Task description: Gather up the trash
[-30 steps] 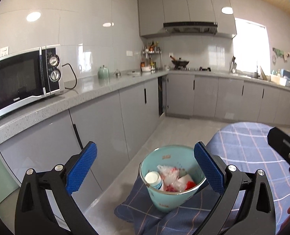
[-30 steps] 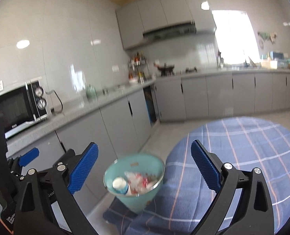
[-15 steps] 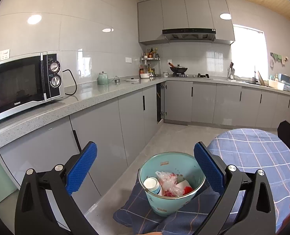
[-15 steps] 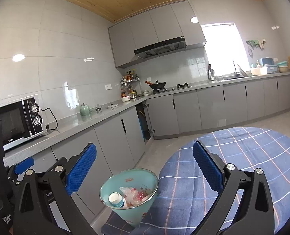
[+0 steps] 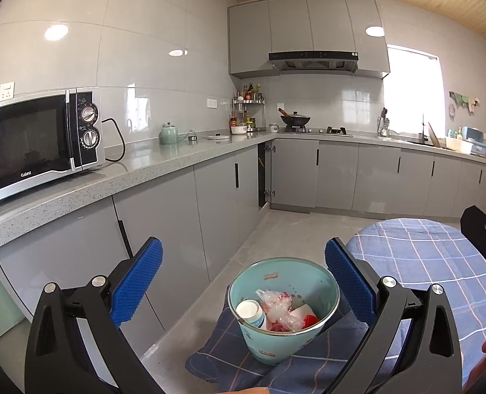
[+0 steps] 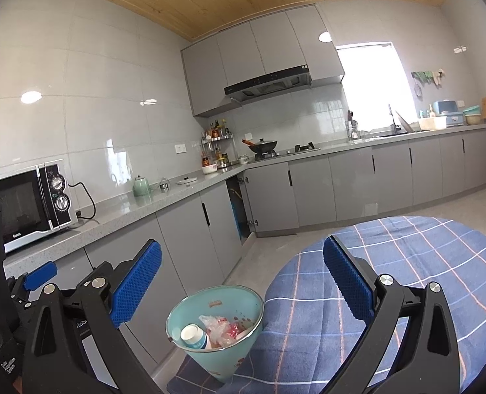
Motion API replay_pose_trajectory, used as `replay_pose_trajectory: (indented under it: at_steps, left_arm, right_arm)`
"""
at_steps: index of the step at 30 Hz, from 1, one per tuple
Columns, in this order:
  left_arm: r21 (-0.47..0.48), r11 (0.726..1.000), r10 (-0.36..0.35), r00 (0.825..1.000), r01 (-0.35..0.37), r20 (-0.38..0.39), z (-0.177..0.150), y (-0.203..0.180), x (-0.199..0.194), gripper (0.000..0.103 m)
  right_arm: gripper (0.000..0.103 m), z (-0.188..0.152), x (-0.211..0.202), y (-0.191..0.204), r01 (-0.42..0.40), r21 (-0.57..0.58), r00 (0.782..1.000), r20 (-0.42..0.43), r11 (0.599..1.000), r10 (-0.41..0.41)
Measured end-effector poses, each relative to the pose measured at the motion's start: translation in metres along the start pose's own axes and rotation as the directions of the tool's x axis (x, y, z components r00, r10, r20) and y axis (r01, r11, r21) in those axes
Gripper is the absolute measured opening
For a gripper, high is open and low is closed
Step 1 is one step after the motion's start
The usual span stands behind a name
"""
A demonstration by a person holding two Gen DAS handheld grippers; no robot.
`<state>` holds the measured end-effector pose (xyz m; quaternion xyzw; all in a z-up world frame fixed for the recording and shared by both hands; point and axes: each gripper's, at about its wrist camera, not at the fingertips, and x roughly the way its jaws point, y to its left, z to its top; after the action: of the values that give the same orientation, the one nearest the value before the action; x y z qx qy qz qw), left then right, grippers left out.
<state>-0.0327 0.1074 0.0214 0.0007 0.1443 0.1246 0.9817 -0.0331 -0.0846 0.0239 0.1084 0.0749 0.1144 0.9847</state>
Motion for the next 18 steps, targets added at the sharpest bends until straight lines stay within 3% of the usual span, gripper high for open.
replay_pose_trajectory:
  at_steps: [18]
  left_arm:
    - [-0.003, 1.000, -0.005, 1.000, 0.005, -0.011, 0.0007, 0.0002, 0.0011, 0.097]
  right_arm:
    - [0.097, -0.0019, 0.0032, 0.0013, -0.004, 0.007, 1.000, -0.014, 1.000, 0.004]
